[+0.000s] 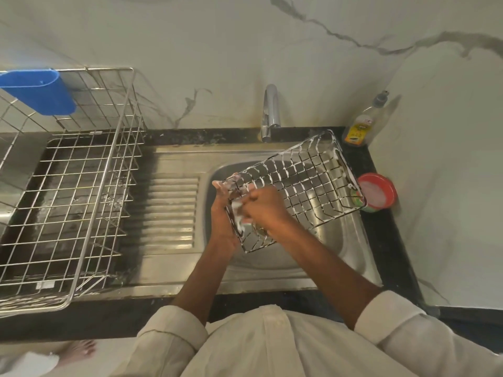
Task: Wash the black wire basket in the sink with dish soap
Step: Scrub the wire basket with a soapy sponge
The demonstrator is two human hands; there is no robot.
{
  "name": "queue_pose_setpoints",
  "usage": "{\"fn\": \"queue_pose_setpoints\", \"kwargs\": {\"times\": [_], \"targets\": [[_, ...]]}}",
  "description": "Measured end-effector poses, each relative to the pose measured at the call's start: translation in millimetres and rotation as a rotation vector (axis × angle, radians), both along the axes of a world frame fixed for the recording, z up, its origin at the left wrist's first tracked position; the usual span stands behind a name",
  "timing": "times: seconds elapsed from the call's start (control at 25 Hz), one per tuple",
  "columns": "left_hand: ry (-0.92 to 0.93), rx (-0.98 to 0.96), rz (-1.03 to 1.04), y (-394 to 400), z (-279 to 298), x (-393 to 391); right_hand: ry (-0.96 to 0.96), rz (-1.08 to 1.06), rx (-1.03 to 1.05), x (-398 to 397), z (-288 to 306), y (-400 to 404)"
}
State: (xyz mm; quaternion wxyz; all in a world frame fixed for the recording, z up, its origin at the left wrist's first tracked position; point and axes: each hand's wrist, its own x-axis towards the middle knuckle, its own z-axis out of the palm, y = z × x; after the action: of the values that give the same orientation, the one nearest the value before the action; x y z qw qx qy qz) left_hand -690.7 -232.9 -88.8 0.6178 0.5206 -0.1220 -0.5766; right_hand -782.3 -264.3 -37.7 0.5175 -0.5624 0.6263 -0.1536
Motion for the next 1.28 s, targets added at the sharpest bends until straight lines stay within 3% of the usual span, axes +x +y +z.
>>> {"fn": "queue_pose_setpoints", "kwargs": {"times": [0.12,0.28,0.36,0.44,0.52,0.64,0.76,0.84,1.0,1.12,1.28], "targets": [[0.077,-0.018,-0.013,2,3,-5,-0.189,-0.181,-0.116,11,8,-7],[0.014,-0.001,-0.024,2,12,-5,-0.263,0.007,-0.09,2,19,-2],[0.02,0.013,-0.028,-1,13,2,-0.17,0.213,0.004,-15,20,-2],[0.064,0.004,0.002,-2,10,5,0.045,0.486,0.04,-25,21,-4],[0.088,-0.048,0.029,-2,10,4,0.288,0.607,-0.034,-20,20,-8],[0.087,-0.035,-0.002,-2,9,-1,0.543,0.381,-0.337,-4,19,-12],[0.061,-0.029,-0.046,-2,13,-7,0.502,0.173,-0.466,4,14,-10],[0.021,-0.027,-0.062,-2,14,-11,0.379,0.07,-0.438,3,9,-12],[0.032,-0.04,-0.068,-5,10,-12,0.363,0.13,-0.332,-9,5,-17],[0.048,-0.054,-0.076,-9,9,-10,0.227,-0.124,-0.33,-12,4,-17],[0.054,-0.035,-0.104,-8,8,-15,-0.084,-0.401,-0.16,3,-1,-11]]}}
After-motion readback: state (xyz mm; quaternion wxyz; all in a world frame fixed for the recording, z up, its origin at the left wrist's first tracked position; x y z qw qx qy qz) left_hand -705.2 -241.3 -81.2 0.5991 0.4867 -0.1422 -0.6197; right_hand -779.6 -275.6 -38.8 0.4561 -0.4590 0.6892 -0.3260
